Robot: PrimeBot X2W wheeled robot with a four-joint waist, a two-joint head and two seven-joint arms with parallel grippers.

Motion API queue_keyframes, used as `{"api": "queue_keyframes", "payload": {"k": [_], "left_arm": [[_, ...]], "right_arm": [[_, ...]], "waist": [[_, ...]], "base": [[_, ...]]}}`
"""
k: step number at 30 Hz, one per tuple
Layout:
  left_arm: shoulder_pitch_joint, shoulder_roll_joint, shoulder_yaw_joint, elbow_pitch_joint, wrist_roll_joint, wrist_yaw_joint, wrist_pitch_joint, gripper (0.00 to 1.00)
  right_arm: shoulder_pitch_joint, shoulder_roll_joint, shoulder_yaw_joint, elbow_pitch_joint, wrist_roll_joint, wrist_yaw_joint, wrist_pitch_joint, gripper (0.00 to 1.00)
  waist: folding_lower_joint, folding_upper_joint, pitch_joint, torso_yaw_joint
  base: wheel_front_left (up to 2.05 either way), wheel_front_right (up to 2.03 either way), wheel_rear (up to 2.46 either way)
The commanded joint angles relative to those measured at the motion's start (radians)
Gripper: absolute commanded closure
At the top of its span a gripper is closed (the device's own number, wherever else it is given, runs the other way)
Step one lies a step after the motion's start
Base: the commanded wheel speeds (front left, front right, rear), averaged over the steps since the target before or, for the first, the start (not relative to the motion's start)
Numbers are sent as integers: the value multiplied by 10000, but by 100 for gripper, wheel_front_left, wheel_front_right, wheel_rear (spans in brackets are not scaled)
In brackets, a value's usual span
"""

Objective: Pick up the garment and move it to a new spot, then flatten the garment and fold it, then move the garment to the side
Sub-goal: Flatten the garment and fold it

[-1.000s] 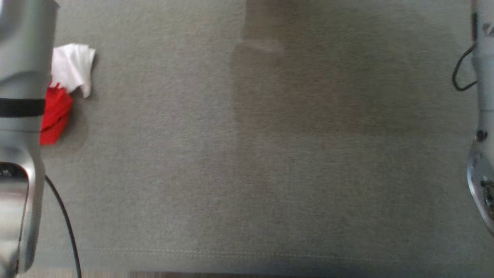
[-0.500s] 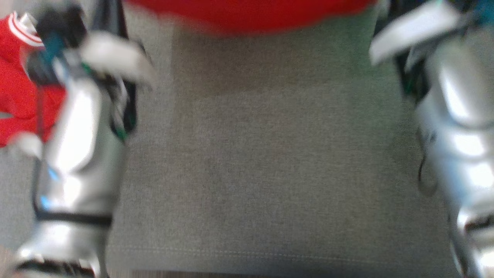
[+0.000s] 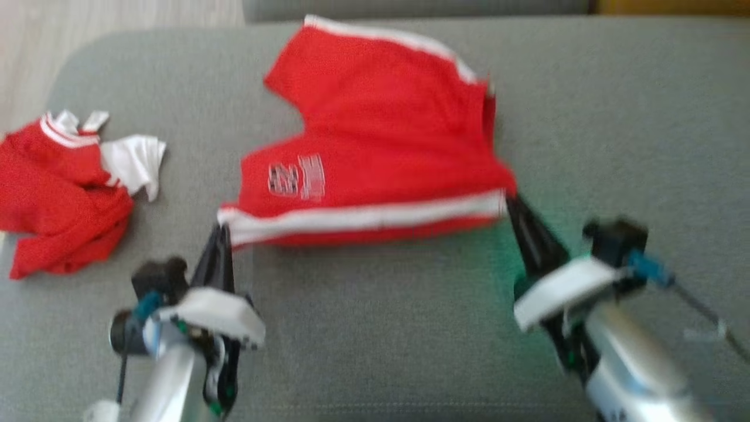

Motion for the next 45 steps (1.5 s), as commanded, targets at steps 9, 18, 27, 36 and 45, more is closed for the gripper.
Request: {"api": "queue_keyframes", "payload": {"k": [9, 18, 27, 36, 45], "left_arm": [[1602, 49, 437, -388, 310, -46, -51, 100], [1853, 40, 579, -792, 488, -29, -51, 100], [-1044, 707, 290, -351, 1415, -742, -51, 100], [-5245, 2042, -453, 1590, 2160, -1544, 185, 100], [-7896, 2633, -1211, 3399, 1984, -1720, 500, 100]], "right_arm": [[1962, -99, 458, -453, 508, -9, -37, 100], [2209, 58, 265, -916, 595, -9, -37, 100], [950, 870, -675, -1368, 243, -9, -38, 100], [-664, 1331, -1377, -1458, 135, -9, -38, 100], [-1857, 1339, -1099, -1823, 943, -9, -38, 100]], "waist": [[0, -1, -1523, -145], [0, -1, -1387, -289], [0, -1, -34, -615], [0, -1, 1758, -1257], [0, -1, 3015, -1826]], "base": [[0, 0, 0], [0, 0, 0], [0, 0, 0], [0, 0, 0], [0, 0, 0]]}}
